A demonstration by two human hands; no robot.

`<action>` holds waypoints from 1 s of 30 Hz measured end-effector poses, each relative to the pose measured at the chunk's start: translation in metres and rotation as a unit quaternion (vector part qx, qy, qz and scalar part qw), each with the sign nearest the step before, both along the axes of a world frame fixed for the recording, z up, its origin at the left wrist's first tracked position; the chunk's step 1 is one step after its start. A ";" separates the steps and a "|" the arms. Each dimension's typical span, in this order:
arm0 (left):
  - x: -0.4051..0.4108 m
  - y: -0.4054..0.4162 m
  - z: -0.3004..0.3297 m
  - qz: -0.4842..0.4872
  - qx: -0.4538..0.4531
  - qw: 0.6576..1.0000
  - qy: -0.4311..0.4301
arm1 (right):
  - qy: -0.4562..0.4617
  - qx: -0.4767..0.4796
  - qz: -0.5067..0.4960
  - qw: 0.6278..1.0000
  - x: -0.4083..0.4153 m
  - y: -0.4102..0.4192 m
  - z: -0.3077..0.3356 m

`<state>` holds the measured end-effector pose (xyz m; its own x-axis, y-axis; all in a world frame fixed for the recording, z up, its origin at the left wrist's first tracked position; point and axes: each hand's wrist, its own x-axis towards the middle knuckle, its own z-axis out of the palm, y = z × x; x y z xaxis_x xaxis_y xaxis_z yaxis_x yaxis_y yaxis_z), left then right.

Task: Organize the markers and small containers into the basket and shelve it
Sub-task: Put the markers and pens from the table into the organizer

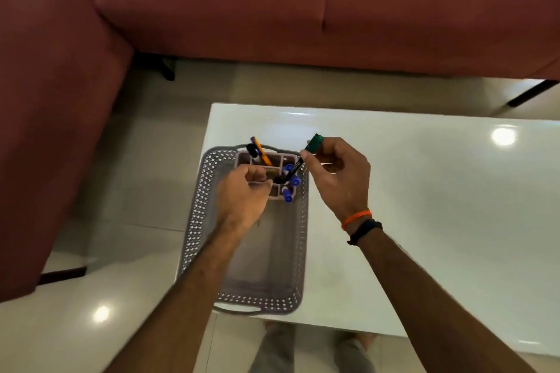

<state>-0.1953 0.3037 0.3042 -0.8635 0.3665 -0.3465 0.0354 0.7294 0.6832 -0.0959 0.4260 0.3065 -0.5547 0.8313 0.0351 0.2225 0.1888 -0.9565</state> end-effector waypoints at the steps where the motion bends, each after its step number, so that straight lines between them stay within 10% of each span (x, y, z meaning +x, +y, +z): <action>1: -0.007 -0.005 -0.003 0.002 -0.006 1.000 0.005 | -0.004 0.005 0.004 1.000 -0.007 -0.004 -0.002; 10: -0.032 -0.007 -0.036 -0.012 -0.018 1.000 -0.005 | 0.012 0.058 -0.033 0.998 -0.045 -0.003 -0.012; 21: -0.039 -0.006 -0.053 -0.009 -0.021 0.999 -0.043 | -0.297 0.059 0.112 0.946 -0.067 0.005 -0.063; 30: -0.040 -0.002 -0.056 -0.014 -0.007 0.999 -0.050 | -0.290 0.025 0.104 0.951 -0.066 0.005 -0.063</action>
<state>-0.2353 0.3017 0.2482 -0.8138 0.3839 -0.4363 -0.0130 0.7386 0.6740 -0.1622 0.4313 0.2432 -0.6446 0.7074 -0.2900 0.6626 0.3276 -0.6735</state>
